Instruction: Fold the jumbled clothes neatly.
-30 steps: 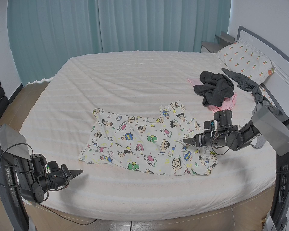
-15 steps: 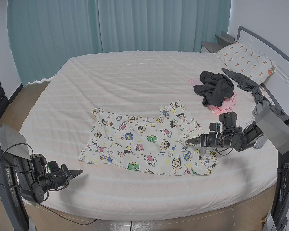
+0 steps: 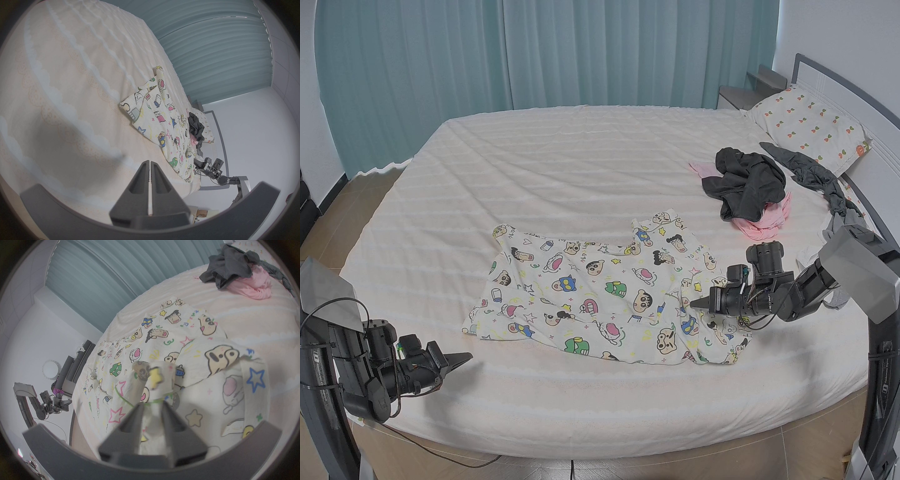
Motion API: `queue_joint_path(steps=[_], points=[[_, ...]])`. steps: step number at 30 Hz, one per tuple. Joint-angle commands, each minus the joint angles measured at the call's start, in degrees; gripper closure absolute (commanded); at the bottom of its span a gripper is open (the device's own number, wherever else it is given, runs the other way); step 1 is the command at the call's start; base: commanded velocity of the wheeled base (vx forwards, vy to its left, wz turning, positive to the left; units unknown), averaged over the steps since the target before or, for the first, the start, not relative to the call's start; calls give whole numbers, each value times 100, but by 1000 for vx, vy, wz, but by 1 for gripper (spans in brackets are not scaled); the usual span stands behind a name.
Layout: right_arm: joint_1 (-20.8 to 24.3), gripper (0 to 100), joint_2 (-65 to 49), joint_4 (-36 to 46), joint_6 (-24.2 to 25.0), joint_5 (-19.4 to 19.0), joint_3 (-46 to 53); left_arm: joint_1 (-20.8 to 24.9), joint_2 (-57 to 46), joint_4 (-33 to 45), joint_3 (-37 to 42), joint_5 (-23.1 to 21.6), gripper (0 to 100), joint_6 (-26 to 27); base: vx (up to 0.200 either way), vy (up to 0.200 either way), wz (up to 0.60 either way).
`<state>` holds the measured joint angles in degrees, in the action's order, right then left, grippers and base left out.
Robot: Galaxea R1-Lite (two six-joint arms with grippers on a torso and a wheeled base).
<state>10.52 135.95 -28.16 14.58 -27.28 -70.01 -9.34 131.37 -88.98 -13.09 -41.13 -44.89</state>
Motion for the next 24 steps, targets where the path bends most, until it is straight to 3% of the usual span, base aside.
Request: queue_joint_path(steps=[1,9,15,22,24], points=[[20,100,125,-40,133,4,-83,-7,3,-5,0,0,100,-3,0,0,0],[-296,100,-156,-559,230,12,49,-7,3,-5,0,0,100,-3,0,0,0],[-516,100,-376,-884,563,30,66,-7,12,-5,0,0,100,-3,0,0,0],[-516,100,-438,-1042,563,30,295,29,12,-5,-53,26,100,-11,0,0,0],[-498,100,-438,-1209,555,39,392,72,-15,-5,-141,228,100,-11,0,0,0]])
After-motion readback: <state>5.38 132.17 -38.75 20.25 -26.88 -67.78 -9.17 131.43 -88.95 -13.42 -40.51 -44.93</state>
